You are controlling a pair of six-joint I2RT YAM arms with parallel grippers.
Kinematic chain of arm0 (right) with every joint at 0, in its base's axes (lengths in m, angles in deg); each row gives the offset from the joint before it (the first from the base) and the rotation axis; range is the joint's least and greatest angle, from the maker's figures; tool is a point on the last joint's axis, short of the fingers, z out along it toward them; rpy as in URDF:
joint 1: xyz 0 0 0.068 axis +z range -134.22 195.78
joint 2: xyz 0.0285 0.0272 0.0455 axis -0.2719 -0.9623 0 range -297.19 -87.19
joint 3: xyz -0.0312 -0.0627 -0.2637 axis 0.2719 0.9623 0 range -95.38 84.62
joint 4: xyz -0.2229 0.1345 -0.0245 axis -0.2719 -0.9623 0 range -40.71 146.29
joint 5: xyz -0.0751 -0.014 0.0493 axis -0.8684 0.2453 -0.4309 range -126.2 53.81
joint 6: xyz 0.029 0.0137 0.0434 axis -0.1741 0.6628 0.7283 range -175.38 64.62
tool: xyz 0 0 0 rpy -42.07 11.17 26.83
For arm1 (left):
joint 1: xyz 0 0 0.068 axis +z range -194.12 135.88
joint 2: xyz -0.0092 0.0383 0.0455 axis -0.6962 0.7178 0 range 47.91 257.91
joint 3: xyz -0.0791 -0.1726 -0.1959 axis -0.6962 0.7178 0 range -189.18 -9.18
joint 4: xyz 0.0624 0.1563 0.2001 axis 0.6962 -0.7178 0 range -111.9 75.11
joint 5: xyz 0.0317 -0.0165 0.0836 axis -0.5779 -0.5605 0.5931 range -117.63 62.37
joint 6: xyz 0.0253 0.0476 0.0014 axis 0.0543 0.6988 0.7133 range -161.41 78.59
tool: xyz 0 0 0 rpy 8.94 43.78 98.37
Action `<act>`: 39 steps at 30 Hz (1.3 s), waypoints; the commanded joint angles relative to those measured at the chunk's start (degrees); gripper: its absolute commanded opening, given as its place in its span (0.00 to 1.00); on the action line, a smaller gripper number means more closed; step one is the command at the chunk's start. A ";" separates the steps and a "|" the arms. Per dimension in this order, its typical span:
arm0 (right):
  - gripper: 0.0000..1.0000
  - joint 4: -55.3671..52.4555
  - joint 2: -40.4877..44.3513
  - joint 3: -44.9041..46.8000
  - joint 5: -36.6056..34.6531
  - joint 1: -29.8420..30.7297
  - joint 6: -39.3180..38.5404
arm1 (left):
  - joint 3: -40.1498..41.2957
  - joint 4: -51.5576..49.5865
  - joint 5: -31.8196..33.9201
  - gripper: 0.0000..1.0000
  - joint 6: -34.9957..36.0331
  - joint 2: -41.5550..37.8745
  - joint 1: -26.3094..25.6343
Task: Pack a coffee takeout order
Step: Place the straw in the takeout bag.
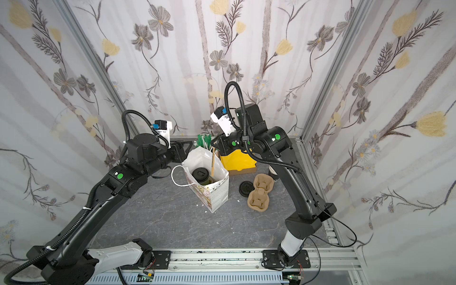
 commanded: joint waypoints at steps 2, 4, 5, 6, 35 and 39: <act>0.00 -0.84 -1.40 -0.08 -1.53 0.37 -1.84 | -0.04 1.79 1.39 0.47 1.04 0.34 0.16; 0.00 -1.13 -2.24 -0.10 -1.44 0.61 -1.74 | -0.33 1.79 1.15 0.48 1.14 0.60 0.10; 0.00 -1.37 -2.55 -0.06 -1.43 0.88 -1.72 | -0.49 1.79 1.15 0.48 1.14 0.74 0.11; 0.00 -1.62 -2.91 0.07 -1.45 1.20 -1.70 | -0.67 1.79 1.15 0.48 1.05 0.87 0.09; 0.00 -4.77 -8.41 4.69 -3.34 5.35 -0.22 | -0.35 1.97 0.93 0.48 2.01 2.15 0.53; 0.00 -5.90 -9.04 4.69 -3.98 5.91 -0.07 | -0.07 2.06 1.06 0.48 2.43 1.97 0.76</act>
